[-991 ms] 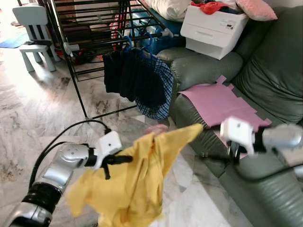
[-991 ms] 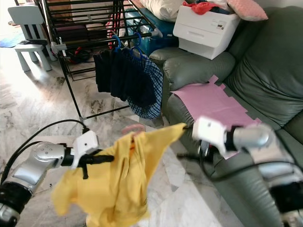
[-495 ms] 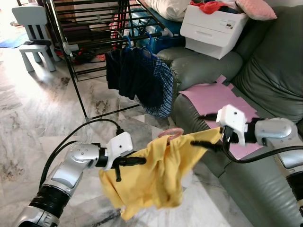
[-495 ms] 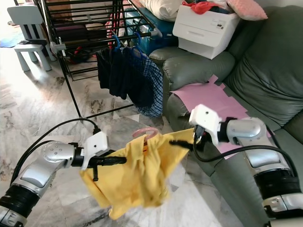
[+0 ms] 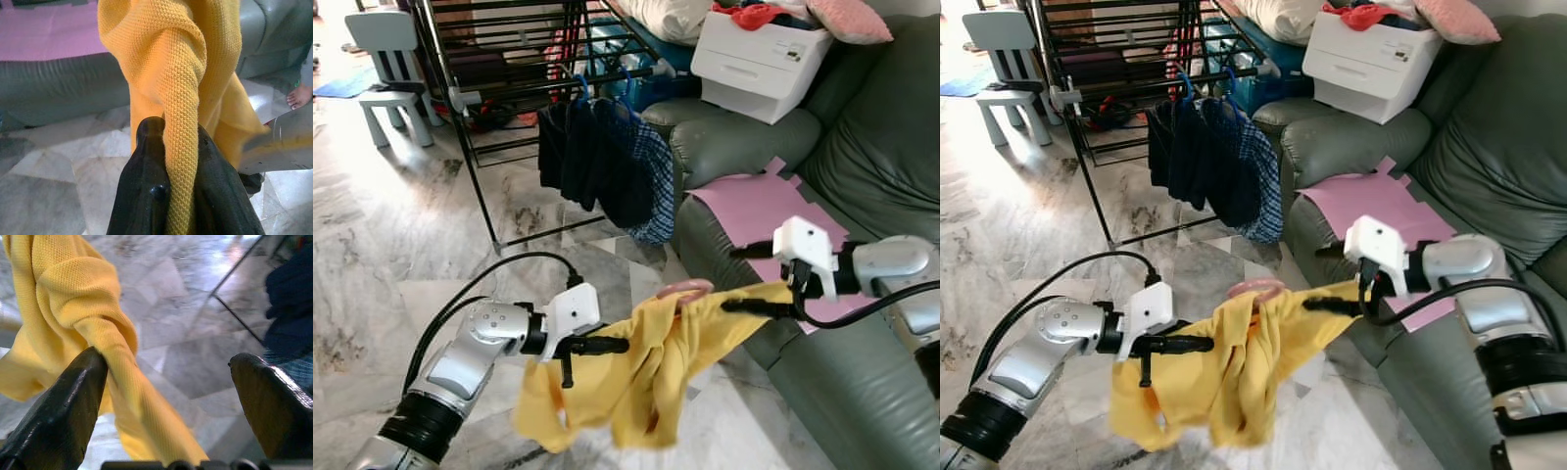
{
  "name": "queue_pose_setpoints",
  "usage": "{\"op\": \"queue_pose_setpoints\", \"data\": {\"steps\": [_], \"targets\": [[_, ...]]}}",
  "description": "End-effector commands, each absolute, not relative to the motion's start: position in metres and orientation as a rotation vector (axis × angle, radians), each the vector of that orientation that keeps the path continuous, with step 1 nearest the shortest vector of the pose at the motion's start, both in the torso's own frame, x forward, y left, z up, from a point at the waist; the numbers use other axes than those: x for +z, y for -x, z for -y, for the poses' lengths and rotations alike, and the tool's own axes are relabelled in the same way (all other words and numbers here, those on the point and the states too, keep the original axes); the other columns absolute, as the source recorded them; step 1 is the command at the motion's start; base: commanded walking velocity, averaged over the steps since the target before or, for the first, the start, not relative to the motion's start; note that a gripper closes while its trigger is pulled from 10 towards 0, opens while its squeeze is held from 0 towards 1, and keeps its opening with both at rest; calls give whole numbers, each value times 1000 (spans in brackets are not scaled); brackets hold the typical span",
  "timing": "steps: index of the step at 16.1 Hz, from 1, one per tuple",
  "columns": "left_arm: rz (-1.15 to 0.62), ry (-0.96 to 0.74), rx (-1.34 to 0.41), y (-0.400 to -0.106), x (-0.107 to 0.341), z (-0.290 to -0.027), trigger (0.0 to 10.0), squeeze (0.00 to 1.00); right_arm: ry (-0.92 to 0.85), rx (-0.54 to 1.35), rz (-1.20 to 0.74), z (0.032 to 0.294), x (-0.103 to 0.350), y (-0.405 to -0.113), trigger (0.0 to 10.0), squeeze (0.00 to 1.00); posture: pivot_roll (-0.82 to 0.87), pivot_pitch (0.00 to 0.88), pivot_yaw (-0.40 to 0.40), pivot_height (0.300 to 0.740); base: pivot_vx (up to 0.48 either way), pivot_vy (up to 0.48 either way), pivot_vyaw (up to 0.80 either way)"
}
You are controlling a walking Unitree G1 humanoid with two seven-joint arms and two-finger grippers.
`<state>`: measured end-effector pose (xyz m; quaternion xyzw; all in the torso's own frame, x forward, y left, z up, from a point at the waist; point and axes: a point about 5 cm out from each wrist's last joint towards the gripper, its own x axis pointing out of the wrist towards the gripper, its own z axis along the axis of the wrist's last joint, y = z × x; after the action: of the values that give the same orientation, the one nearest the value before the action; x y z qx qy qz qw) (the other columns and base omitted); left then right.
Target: Hang hanger
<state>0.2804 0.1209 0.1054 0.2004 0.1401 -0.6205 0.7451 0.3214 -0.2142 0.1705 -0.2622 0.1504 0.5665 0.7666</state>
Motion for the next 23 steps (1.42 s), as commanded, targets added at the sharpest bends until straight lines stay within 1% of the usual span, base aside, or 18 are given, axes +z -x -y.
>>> {"op": "queue_pose_setpoints", "data": {"steps": [1,4,5,6,7,9,10,13,15,16,17,23], "targets": [[-243,-440,-1406,-278,115,-109,10000,0,548,1296,-337,207,168,-319,10000,0,22,10,-26,740,0,0,0],[-226,-439,-1415,-277,117,-104,10000,0,547,1344,-356,199,159,-316,10000,0,33,13,-28,740,0,0,0],[-222,-434,-1414,-277,119,-103,10000,0,522,1356,-353,196,158,-317,7804,0,33,13,-28,740,0,0,0],[-221,-433,-1416,-277,120,-102,10000,0,492,1374,-352,193,157,-316,1333,0,33,13,-28,740,0,0,0],[-221,-433,-1417,-277,120,-102,10000,0,495,1382,-357,191,156,-316,0,0,33,13,-28,740,0,0,0],[-217,-433,-1410,-278,119,-101,10000,0,485,1418,-388,192,153,-312,0,0,33,14,-32,740,0,0,0],[-222,-435,-1397,-280,118,-103,10000,0,495,1457,-437,196,149,-304,0,0,32,15,-34,740,0,0,0],[-220,-428,-1381,-283,120,-106,10000,0,485,1477,-513,209,143,-296,0,0,29,16,-36,740,0,0,0],[-213,-415,-1378,-284,122,-105,10000,0,478,1477,-536,211,140,-294,0,0,29,16,-36,740,0,0,0],[-208,-413,-1378,-284,123,-104,10000,0,487,1480,-564,213,134,-290,275,0,26,18,-37,740,0,0,0],[-202,-413,-1379,-285,124,-103,10000,0,514,1469,-577,214,127,-288,0,0,26,18,-37,740,0,0,0],[-204,-410,-1377,-285,122,-102,10000,0,507,1385,-501,210,132,-298,0,0,27,17,-35,740,0,0,0]]}}
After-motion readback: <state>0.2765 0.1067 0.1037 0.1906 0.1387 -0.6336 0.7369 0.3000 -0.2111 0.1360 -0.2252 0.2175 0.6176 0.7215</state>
